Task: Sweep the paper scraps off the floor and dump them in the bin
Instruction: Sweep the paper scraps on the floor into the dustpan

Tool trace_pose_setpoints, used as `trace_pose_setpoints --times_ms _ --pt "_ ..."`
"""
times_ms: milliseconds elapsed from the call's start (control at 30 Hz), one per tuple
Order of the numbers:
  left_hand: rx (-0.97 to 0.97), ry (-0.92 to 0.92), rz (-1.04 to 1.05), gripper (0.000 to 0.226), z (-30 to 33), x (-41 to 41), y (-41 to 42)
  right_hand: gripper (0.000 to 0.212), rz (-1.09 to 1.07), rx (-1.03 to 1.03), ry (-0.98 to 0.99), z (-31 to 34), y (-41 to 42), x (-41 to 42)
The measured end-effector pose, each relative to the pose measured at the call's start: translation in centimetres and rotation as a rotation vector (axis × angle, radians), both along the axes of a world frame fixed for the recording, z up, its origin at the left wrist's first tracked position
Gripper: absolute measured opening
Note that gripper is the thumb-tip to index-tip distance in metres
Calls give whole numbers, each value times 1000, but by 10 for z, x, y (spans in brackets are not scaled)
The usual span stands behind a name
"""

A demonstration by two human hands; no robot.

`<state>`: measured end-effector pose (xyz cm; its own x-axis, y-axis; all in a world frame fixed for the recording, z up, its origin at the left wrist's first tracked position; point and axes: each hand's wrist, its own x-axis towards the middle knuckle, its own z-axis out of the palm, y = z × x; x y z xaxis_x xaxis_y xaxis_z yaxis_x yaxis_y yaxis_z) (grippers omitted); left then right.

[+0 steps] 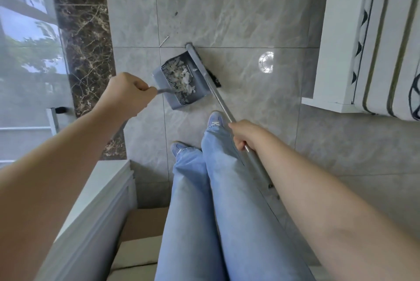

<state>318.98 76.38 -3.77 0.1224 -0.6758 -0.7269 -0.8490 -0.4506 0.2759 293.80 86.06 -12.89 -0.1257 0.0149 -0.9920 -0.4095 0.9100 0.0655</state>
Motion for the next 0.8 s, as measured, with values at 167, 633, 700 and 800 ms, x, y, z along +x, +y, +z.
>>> trace_pose_setpoints --times_ms 167,633,700,800 --pt "21 24 -58 39 -2 -3 -3 26 21 14 136 6 0 -30" --pt "29 79 -425 40 -16 -96 -59 33 -343 62 131 2 4 -106" --pt "46 83 -467 37 -14 -119 -62 33 -446 65 180 4 8 -134" --pt "42 92 -503 35 -13 -157 -61 31 -406 -13 267 0 -1 -171"
